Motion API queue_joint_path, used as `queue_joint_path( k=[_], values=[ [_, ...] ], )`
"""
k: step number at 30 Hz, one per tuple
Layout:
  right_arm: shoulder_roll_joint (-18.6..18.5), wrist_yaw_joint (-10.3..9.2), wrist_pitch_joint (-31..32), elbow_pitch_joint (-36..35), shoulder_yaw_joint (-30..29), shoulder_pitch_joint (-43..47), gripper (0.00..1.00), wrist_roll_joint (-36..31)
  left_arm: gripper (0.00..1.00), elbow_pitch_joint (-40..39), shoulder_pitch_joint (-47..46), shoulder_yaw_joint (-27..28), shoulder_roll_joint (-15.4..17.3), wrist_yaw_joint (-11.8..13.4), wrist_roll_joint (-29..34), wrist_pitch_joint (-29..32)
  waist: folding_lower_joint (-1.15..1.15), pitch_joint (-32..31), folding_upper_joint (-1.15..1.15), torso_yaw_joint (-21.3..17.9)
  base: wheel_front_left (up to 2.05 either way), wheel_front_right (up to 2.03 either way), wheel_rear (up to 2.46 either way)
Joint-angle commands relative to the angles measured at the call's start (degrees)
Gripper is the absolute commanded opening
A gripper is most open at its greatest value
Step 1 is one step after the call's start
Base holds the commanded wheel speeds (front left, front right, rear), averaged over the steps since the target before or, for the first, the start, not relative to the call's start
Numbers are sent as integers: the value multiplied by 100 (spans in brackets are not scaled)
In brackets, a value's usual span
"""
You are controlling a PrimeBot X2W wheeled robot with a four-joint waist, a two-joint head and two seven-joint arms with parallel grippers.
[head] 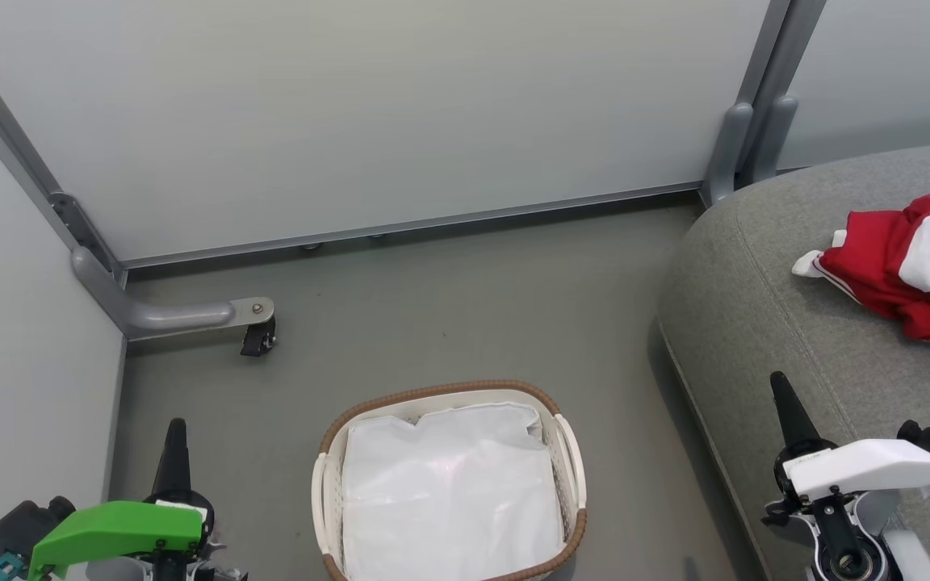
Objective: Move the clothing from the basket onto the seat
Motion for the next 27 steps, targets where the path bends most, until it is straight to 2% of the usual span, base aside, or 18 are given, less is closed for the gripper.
queue_joint_path(
  k=[1,27],
  values=[
    [-36,-3,47,-87,-34,15,0,154,0,-77,-150,39,39,-19,-151,41,0,-2,0,2,0,0,0],
    [-45,-3,400,-305,-179,95,0,1515,0,-247,-234,143,47,-27,-1401,391,0,-46,0,28,0,0,0]
  ],
)
